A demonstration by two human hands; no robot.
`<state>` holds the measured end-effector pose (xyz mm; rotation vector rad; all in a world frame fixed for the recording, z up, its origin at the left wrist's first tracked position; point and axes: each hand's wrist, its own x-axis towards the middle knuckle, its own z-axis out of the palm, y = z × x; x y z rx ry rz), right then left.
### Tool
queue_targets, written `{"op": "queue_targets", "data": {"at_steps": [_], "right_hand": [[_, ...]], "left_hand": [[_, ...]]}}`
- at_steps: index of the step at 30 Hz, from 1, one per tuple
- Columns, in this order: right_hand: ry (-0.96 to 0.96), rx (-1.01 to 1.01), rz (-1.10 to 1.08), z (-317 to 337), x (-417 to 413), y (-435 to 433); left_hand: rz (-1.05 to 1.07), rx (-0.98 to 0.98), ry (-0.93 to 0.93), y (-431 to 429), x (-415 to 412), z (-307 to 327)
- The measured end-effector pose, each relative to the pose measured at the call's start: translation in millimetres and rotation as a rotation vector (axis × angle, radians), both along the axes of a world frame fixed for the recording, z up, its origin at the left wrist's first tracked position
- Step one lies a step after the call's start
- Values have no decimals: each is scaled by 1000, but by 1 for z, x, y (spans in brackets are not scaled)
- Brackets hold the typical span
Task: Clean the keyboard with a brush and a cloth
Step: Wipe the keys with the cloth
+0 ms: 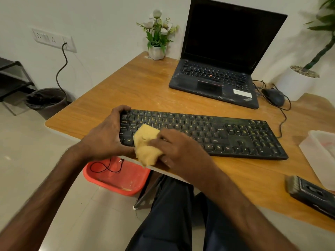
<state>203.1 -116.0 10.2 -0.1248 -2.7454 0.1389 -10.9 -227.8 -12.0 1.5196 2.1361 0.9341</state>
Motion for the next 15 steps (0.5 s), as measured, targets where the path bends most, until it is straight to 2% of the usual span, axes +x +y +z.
{"op": "queue_targets", "data": {"at_steps": [3, 8, 11, 15], "right_hand": [[-21, -68, -12, 3, -19, -4], [-150, -133, -142, 11, 28, 26], [-108, -128, -190, 10, 52, 34], [-77, -145, -160, 7, 31, 19]], "left_hand": [[-4, -11, 8, -1, -3, 0], [7, 0, -23, -1, -6, -1], [11, -6, -14, 1, -4, -3], [-4, 8, -10, 2, -3, -4]]}}
